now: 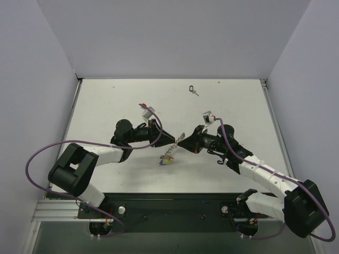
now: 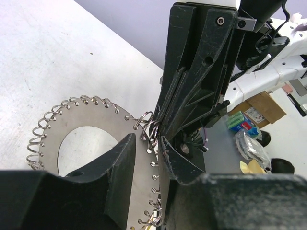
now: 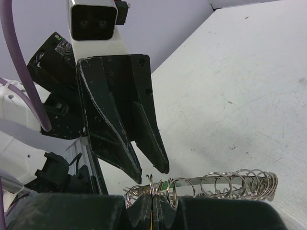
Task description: Put the keys on the keyring
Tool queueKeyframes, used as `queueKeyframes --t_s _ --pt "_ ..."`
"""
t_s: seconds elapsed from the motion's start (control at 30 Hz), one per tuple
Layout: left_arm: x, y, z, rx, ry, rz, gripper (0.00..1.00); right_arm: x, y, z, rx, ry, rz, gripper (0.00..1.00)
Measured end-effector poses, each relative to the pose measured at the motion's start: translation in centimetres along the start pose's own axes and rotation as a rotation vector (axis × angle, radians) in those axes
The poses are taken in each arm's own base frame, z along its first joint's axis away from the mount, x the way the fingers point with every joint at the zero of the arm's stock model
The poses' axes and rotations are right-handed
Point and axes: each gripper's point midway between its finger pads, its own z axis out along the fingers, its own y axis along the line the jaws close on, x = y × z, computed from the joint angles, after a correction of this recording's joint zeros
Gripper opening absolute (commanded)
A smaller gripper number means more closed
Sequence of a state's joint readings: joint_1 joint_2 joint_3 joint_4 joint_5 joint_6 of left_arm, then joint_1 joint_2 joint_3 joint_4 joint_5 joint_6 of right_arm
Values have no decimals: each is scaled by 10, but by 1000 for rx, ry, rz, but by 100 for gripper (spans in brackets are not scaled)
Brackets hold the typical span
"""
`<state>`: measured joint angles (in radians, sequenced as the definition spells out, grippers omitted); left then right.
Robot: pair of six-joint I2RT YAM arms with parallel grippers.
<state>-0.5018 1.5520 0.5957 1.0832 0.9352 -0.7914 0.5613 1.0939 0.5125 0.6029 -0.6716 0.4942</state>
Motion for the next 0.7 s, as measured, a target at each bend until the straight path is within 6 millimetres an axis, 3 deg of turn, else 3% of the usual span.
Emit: queueKeyframes --t_s 0.23,0.63,0.7 --pt "4 -5 1 43 17 -19 33 -2 -1 -1 3 -5 3 0" --pt "5 -5 5 58 23 -26 0 0 2 -1 -13 4 8 0" --pt "4 -5 6 60 23 -25 0 -1 1 -2 -11 2 8 0"
